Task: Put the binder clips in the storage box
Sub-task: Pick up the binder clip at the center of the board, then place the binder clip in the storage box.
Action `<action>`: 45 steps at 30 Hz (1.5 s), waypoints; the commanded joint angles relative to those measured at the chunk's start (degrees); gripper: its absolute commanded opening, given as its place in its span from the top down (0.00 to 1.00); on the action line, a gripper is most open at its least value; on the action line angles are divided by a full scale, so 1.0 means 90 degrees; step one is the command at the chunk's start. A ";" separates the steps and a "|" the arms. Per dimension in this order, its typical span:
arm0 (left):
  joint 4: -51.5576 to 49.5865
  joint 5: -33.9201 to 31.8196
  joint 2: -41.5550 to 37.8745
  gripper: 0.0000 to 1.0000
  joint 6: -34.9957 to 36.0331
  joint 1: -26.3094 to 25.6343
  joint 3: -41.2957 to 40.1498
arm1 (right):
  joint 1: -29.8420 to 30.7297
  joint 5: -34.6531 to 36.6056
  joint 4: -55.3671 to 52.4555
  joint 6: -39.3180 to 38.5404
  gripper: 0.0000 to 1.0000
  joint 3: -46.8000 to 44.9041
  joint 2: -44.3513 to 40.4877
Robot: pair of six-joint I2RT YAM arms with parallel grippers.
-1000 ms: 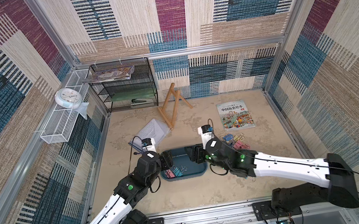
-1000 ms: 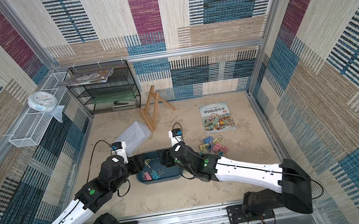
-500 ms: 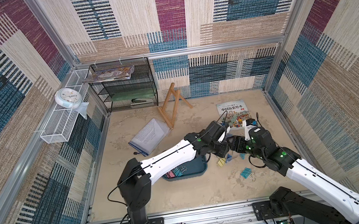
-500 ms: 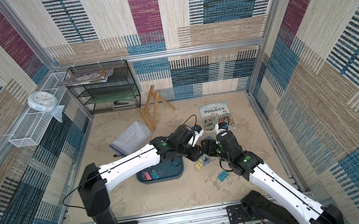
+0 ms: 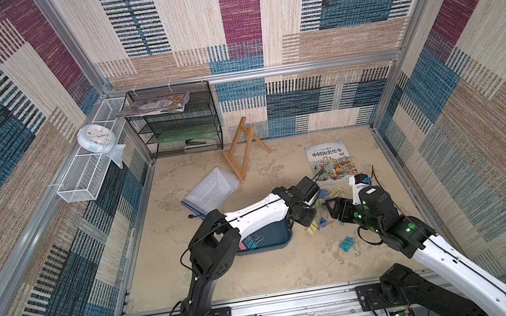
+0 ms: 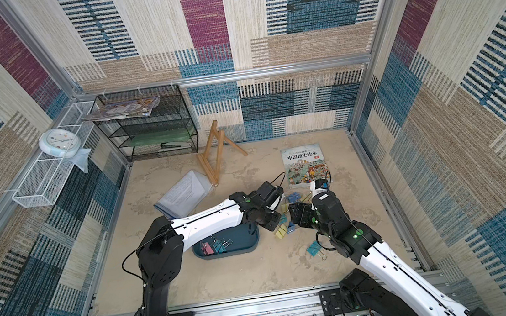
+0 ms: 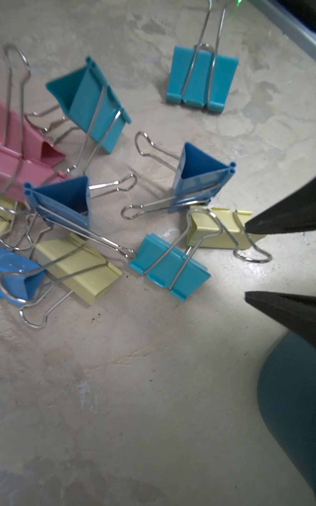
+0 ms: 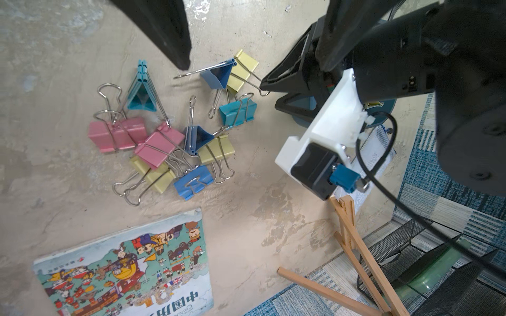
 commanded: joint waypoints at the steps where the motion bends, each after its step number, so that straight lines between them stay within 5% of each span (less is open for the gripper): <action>1: 0.0310 0.0654 0.0045 0.61 -0.0142 0.0142 -0.0146 | -0.0001 0.0093 -0.0059 0.0061 0.22 0.0044 -0.0013; 7: 0.0673 0.1177 0.0121 0.69 -0.0227 0.0188 -0.0332 | -0.0005 0.0057 0.0029 0.0137 0.22 0.0083 0.0064; 15: 0.1017 0.1487 -0.0079 1.00 -0.0439 0.0234 -0.0734 | -0.0003 0.0085 0.0049 0.0208 0.22 0.0106 0.0067; 27: 0.1949 0.2318 -0.1938 1.00 -0.1283 0.0213 -0.2046 | -0.0002 0.0318 0.0234 0.0315 0.22 0.0043 0.0066; 32: 0.1656 0.1345 -0.3282 1.00 -0.1261 0.0217 -0.2544 | -0.0005 0.0366 0.0299 0.0346 0.22 -0.0030 0.0046; 40: 0.0190 -0.2865 -0.4941 1.00 -0.0532 0.0217 -0.3055 | -0.0013 0.0273 0.0617 0.0393 0.21 -0.0261 0.0084; 45: 0.0258 -0.4099 -0.5458 1.00 0.0000 0.0220 -0.3799 | -0.0010 0.0174 0.0795 0.0403 0.19 -0.0385 0.0162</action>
